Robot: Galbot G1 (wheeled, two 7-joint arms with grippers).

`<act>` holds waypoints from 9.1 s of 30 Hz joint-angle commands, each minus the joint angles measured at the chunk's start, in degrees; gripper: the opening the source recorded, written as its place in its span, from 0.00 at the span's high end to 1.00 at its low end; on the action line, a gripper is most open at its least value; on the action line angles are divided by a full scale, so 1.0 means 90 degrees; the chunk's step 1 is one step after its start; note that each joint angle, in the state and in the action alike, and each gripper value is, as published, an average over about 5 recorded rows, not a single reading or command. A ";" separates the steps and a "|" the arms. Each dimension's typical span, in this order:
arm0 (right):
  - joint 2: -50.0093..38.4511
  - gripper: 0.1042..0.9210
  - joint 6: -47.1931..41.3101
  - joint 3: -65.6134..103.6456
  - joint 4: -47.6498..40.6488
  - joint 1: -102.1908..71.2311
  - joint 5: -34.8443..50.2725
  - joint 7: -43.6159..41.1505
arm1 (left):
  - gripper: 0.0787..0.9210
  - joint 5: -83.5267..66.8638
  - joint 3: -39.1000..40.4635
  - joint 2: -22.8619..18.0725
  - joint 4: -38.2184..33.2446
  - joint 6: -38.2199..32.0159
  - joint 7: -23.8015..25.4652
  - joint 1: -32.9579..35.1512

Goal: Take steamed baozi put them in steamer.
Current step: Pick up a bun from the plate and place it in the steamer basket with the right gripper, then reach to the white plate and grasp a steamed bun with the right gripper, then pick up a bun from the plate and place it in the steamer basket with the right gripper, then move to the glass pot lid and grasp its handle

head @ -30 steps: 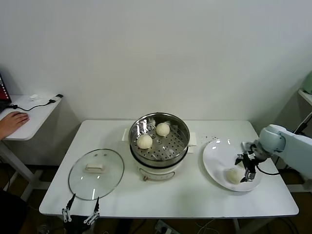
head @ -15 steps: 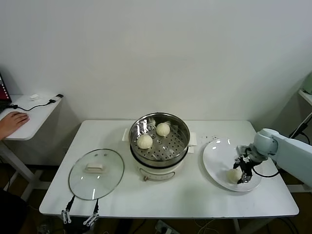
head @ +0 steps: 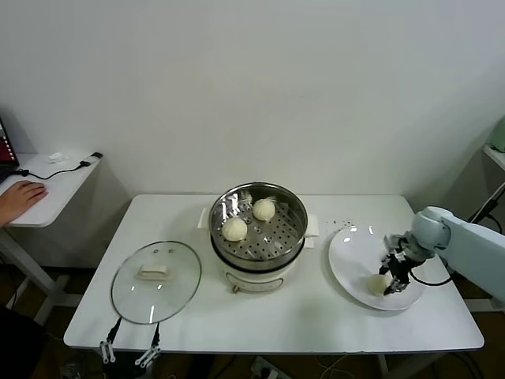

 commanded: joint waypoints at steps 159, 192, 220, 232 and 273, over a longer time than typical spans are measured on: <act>0.1553 0.45 0.1436 0.2825 -0.3349 -0.0420 -0.2206 -0.0772 | 0.12 0.0370 0.0043 -0.0111 -0.0084 0.0046 -0.0088 0.0294; 0.3725 0.44 -0.1007 -0.3878 -0.0831 0.4738 0.4915 0.0479 | 0.12 0.0290 0.0475 0.0074 -0.0304 0.0039 0.0032 0.0303; 0.4590 0.44 -0.1300 -0.4898 -0.1168 0.3751 0.5020 0.1064 | 0.12 0.0093 0.0366 0.0071 -0.0138 0.0007 -0.0002 0.0266; 0.4528 0.15 -0.1356 -0.4623 -0.1192 0.3969 0.5140 0.0743 | 0.12 0.0115 0.0388 0.0064 -0.0181 0.0003 -0.0002 0.0281; -0.0310 0.12 0.2238 0.6717 0.2719 -0.5219 0.4856 0.5287 | 0.12 0.1033 0.0085 -0.0037 -0.0707 0.0312 -0.0009 -0.0080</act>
